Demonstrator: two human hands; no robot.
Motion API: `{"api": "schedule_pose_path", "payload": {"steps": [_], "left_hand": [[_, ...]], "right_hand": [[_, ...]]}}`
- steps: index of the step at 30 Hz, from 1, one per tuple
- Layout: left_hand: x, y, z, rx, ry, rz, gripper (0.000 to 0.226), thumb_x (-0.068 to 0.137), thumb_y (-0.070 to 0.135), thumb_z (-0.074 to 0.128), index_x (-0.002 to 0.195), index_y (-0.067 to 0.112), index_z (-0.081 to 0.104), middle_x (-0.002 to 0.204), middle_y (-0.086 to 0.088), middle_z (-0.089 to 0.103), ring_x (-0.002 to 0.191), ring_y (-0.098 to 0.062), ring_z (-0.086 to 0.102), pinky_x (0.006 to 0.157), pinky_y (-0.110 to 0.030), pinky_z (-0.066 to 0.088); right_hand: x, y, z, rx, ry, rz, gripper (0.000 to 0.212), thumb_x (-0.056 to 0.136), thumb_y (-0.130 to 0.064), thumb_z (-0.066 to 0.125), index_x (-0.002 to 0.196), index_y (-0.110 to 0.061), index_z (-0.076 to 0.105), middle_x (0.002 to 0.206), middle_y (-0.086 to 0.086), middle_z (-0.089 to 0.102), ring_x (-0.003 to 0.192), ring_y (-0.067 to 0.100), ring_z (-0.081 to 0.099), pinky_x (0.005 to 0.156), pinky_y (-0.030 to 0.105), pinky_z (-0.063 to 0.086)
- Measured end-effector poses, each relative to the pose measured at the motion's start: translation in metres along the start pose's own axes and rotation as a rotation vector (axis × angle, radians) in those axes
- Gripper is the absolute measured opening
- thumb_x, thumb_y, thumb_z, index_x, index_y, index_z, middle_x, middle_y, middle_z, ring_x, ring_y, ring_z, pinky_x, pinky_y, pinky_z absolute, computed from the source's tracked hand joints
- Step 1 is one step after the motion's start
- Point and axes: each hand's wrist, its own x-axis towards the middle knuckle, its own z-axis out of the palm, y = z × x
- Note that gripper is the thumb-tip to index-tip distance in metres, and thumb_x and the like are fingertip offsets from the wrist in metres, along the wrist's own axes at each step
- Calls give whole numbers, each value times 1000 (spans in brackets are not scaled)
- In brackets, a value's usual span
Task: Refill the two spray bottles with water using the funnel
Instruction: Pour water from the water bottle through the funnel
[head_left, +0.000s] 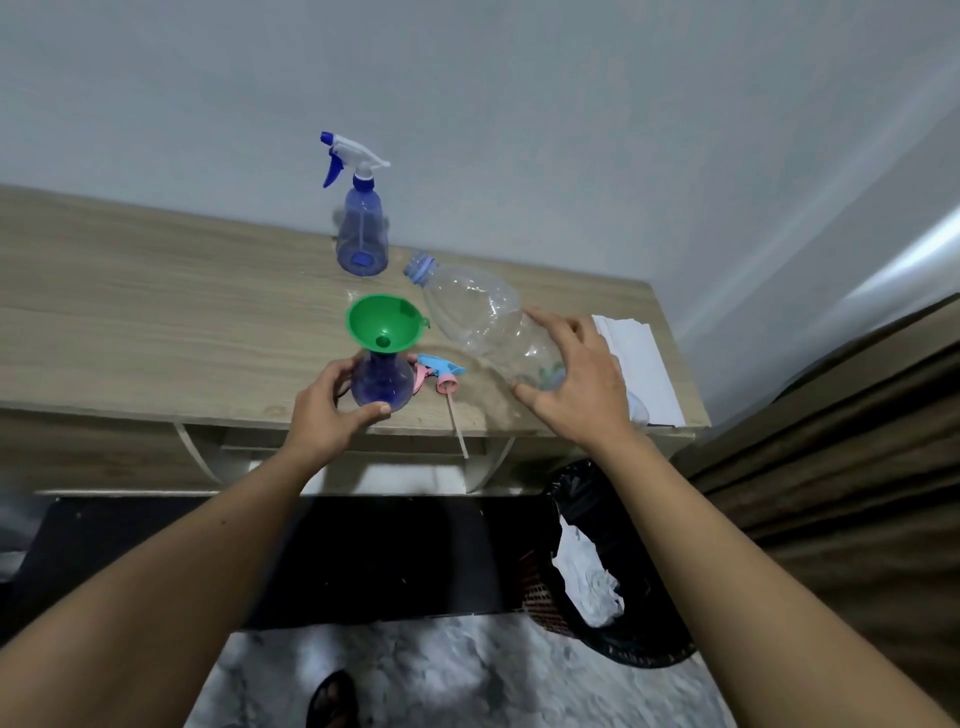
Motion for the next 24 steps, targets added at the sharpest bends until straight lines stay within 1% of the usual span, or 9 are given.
{"api": "schedule_pose_path", "payload": {"steps": [6, 9, 11, 12, 14, 16, 18, 21, 24], "left_hand": [[0, 7, 3, -7, 7, -7, 79, 48, 55, 94, 119, 51, 61, 134, 1, 71, 127, -15, 66, 116, -46, 50], [1, 5, 3, -6, 6, 4, 77, 49, 52, 94, 119, 50, 61, 132, 2, 71, 126, -13, 67, 116, -45, 50], [2, 3, 2, -5, 5, 7, 77, 49, 51, 94, 119, 49, 61, 132, 3, 71, 126, -12, 67, 116, -44, 50], [2, 3, 2, -1, 2, 6, 77, 49, 51, 94, 119, 49, 61, 132, 3, 71, 126, -12, 67, 116, -43, 50], [1, 4, 1, 19, 4, -2, 79, 52, 47, 96, 123, 45, 61, 133, 3, 71, 126, -14, 67, 115, -43, 50], [1, 4, 1, 43, 9, -8, 81, 60, 30, 102, 129, 38, 59, 133, 0, 70, 126, -17, 67, 115, -45, 50], [2, 1, 0, 50, 15, -16, 81, 65, 21, 102, 131, 35, 59, 134, -2, 71, 126, -19, 67, 115, -46, 50], [4, -3, -1, 62, 17, -30, 82, 62, 27, 103, 130, 40, 59, 135, 0, 71, 128, -19, 66, 115, -48, 51], [5, -2, 0, 67, 18, -44, 85, 63, 26, 103, 136, 33, 59, 137, -1, 70, 128, -20, 66, 114, -48, 51]], "right_hand": [[-14, 3, -11, -88, -23, -23, 79, 76, -45, 80, 148, -46, 48, 124, -2, 49, 113, 20, 53, 96, 40, 43], [-20, 2, -14, -156, -20, -34, 76, 76, -63, 60, 148, -45, 48, 124, -1, 50, 111, 22, 51, 95, 40, 42], [-24, 0, -15, -193, -22, -31, 79, 71, -66, 48, 148, -46, 48, 125, 0, 49, 111, 24, 51, 98, 42, 43], [-25, 0, -15, -207, -21, -32, 79, 70, -64, 49, 147, -46, 48, 125, 0, 49, 111, 25, 52, 99, 43, 43], [-26, 0, -17, -221, -14, -29, 76, 73, -55, 62, 147, -45, 49, 125, 0, 48, 111, 26, 52, 99, 43, 42], [-26, -1, -17, -235, -8, -22, 77, 74, -43, 76, 146, -45, 49, 125, 0, 48, 111, 26, 53, 97, 41, 40], [-26, -3, -17, -274, -3, -27, 79, 73, -39, 80, 146, -46, 49, 125, 0, 49, 110, 26, 53, 96, 40, 40], [-26, -6, -18, -322, -2, -38, 80, 72, -37, 80, 146, -46, 49, 124, 0, 49, 109, 26, 53, 96, 40, 40], [-24, -8, -21, -356, -3, -26, 82, 72, -36, 81, 146, -46, 49, 126, -1, 50, 111, 26, 53, 98, 39, 40]]}}
